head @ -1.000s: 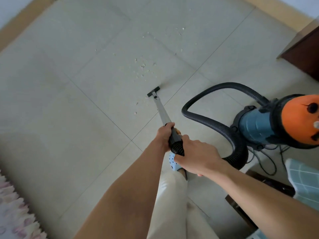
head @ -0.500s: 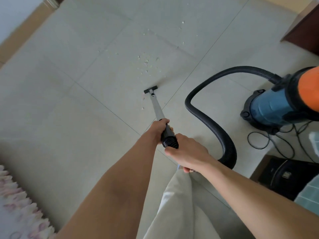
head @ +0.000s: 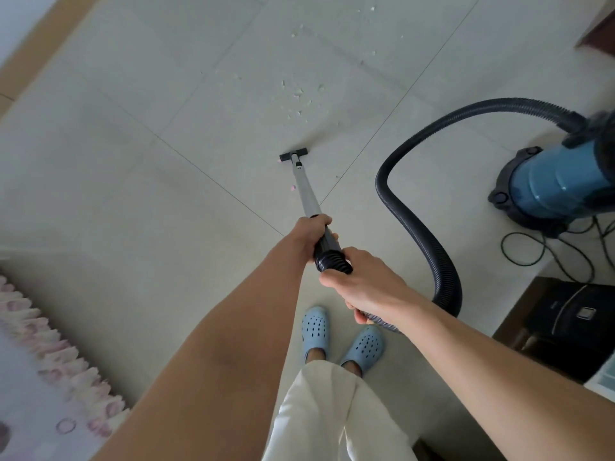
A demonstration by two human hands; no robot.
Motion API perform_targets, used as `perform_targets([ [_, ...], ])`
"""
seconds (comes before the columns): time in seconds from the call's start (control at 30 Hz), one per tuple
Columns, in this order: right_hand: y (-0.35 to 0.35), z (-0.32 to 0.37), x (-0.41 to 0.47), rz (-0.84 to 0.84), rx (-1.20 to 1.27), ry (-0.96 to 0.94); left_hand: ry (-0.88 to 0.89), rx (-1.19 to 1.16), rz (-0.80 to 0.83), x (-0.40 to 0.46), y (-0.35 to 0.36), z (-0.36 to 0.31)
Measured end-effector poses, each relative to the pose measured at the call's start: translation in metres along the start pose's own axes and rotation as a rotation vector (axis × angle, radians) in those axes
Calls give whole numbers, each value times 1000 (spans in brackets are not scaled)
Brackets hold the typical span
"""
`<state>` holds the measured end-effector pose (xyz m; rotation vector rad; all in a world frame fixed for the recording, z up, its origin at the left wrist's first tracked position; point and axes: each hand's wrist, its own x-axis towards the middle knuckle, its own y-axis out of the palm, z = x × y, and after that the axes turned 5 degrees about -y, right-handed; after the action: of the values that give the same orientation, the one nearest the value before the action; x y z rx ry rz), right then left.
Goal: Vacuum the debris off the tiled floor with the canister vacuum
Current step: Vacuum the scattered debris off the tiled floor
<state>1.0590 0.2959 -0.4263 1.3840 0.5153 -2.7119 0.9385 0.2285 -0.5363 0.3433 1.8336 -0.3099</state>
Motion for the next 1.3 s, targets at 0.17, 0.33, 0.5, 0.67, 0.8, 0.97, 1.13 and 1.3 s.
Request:
perform_targets([
  [0.17,11,6,-11,0,-83,25,-34,-15,10,-8,-10,11],
  [0.33,16,5,-27,8,-113,42,-45,-35,23,-17,-12,27],
  [0.5,19,3,-42,16,-110,56,-58,-51,29,-26,-12,39],
  [0.67,20,0,-52,36,-116,41,-62,-63,21,-38,-10,49],
  [0.8,23,-9,-60,36,-80,41,-59,-79,16,-46,-7,58],
  [0.97,30,-20,-72,36,-107,36,-76,-70,30,-53,-5,76],
  [1.13,32,-26,-80,-22,-296,2,-80,-123,56,-56,0,83],
  [1.3,30,-28,-75,-79,-358,-7,-46,-143,87,-51,10,73],
])
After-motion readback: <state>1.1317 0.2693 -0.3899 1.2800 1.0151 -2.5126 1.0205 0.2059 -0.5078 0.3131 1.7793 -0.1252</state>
